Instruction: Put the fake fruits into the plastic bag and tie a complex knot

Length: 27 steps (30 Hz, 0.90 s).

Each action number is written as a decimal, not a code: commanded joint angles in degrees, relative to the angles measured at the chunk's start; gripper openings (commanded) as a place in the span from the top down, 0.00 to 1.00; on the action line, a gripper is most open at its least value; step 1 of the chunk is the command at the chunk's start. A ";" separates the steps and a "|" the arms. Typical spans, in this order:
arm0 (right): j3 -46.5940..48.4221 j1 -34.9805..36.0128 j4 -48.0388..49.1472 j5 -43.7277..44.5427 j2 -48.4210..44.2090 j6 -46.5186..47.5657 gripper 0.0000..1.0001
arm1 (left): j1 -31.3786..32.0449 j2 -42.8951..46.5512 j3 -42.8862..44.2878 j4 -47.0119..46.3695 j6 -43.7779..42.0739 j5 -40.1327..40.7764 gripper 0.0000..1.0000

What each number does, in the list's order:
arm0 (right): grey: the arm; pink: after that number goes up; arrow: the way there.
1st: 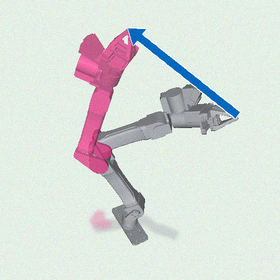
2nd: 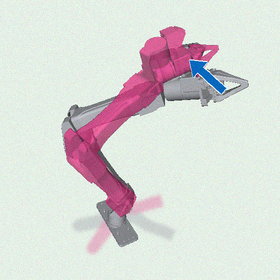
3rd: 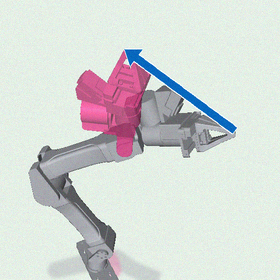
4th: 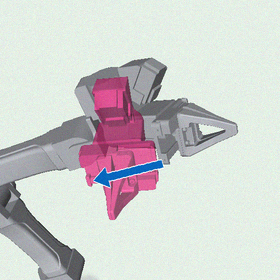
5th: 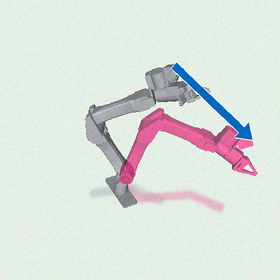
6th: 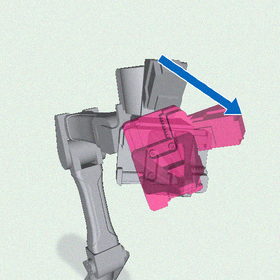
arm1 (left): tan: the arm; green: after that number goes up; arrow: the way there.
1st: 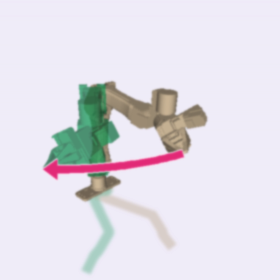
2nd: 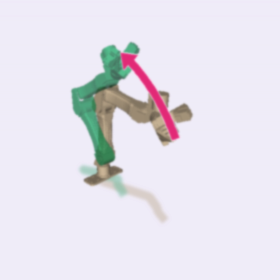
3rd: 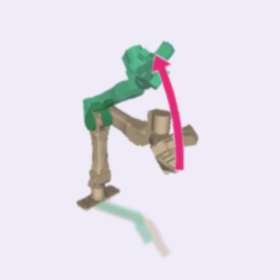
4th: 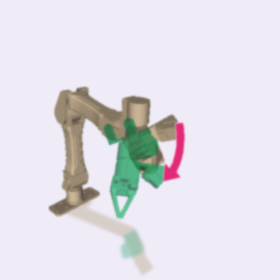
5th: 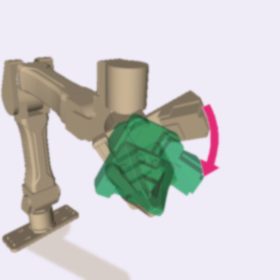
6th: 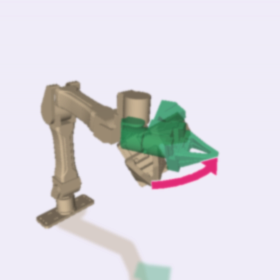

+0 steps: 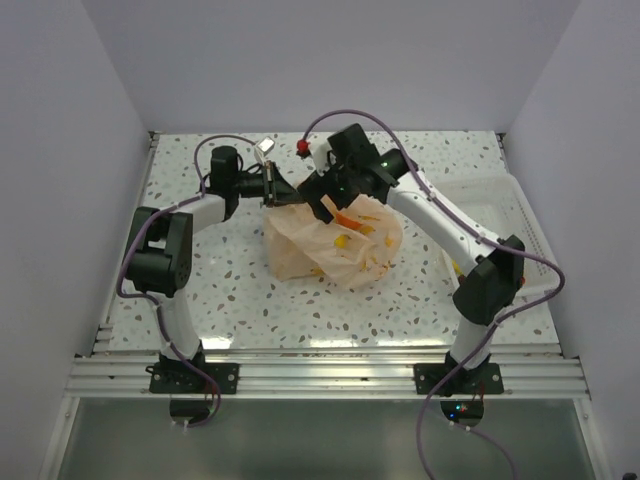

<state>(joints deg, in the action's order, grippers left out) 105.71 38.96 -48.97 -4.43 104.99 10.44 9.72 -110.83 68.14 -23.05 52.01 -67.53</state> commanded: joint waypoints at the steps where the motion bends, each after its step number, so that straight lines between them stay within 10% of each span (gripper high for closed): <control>1: 0.55 -4.84 1.17 0.31 -10.31 -1.47 0.01 | -0.40 -0.44 0.86 -2.88 0.90 -1.03 1.00; 11: -13.06 -40.59 -7.72 -4.11 -17.27 11.07 0.01 | -0.40 0.35 0.59 -1.13 -0.86 -0.59 1.00; 21: -17.62 -56.27 -8.62 -4.62 -3.84 4.80 0.02 | -0.40 0.70 0.50 1.43 -3.23 0.29 1.00; 27: -19.84 -56.01 -2.62 -10.51 1.70 -4.54 0.22 | -0.40 0.61 0.41 1.34 -3.23 0.29 1.00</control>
<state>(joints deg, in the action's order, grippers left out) 85.67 -18.13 -55.59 -9.69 105.34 12.43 9.72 -110.85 68.14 -21.34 50.15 -67.11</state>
